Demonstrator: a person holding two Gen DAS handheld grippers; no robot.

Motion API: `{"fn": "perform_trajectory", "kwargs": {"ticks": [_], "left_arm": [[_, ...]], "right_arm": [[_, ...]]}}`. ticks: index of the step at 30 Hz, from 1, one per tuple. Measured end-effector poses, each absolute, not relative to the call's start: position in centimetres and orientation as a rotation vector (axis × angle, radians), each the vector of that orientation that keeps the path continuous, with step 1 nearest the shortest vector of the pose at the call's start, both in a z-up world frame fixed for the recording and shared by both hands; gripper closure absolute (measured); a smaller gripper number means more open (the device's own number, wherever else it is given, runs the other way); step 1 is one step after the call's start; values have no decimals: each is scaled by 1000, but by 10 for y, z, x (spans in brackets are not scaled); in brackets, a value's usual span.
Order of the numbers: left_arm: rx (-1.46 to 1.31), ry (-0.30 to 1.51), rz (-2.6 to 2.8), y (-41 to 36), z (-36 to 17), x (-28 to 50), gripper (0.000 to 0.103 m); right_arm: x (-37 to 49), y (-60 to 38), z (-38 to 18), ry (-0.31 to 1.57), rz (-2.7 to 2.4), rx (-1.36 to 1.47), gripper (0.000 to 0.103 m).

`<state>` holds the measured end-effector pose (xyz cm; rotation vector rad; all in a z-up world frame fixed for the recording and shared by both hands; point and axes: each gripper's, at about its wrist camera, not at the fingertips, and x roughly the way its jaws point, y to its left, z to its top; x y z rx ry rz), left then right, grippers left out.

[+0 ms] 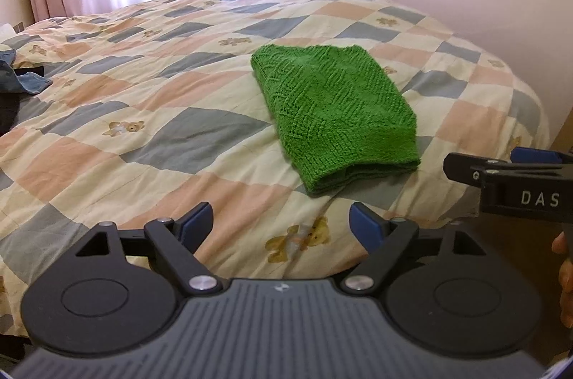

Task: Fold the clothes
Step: 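Withdraw both grippers from the narrow folded vest, then grasp the folded vest end with the left gripper while the right gripper grasps it too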

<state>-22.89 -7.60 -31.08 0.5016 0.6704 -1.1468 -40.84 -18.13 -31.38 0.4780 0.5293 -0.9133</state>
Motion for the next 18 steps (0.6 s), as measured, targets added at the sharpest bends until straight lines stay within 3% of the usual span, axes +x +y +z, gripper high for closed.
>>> {"fn": "perform_trajectory", "kwargs": {"ticks": [14,18], "left_arm": [[477,787,-1211,-241,-345,-142,15],[449,934,-1225,-277,-357,-108,15]], "right_arm": [[-407,-331,-354,383,-723,632,2],[-385,-398,-376,430,-649,737,8]]}}
